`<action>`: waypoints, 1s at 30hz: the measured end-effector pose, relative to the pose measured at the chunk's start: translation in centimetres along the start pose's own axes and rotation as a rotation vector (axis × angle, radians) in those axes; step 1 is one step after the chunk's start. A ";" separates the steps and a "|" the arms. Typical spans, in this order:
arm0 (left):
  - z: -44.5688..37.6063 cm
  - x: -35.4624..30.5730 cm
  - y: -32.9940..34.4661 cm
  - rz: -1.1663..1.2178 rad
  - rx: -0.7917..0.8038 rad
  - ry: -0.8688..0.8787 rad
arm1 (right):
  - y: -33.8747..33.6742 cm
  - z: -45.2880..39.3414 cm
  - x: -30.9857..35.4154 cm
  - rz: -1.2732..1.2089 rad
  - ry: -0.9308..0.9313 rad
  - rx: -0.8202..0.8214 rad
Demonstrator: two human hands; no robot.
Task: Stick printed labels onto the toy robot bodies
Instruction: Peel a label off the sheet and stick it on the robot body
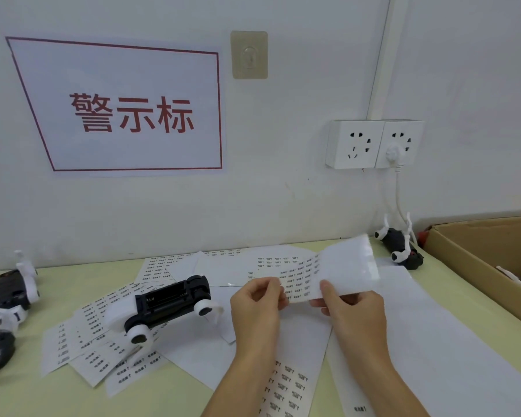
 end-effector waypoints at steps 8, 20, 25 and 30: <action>0.0 -0.1 0.0 0.029 -0.049 0.026 | -0.8 -0.9 -0.4 0.137 0.119 -0.130; 0.1 -0.8 -0.1 -0.069 -0.092 0.152 | -0.4 -0.3 -0.1 0.128 0.024 -0.117; 0.5 -1.2 0.0 -0.238 -0.034 0.318 | 1.2 1.4 0.4 0.021 -0.105 0.302; 1.0 -1.4 0.3 -0.414 0.032 0.476 | 1.6 1.6 0.3 -0.040 -0.097 0.395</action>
Point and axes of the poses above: each hand's wrist, its own z-axis away from the middle knuckle, its own y-axis out of the palm, x = y × z, the point moved 2 cm from there along -z, towards the middle knuckle, and after that the axes turned 14 degrees about y, right-handed, at the moved point
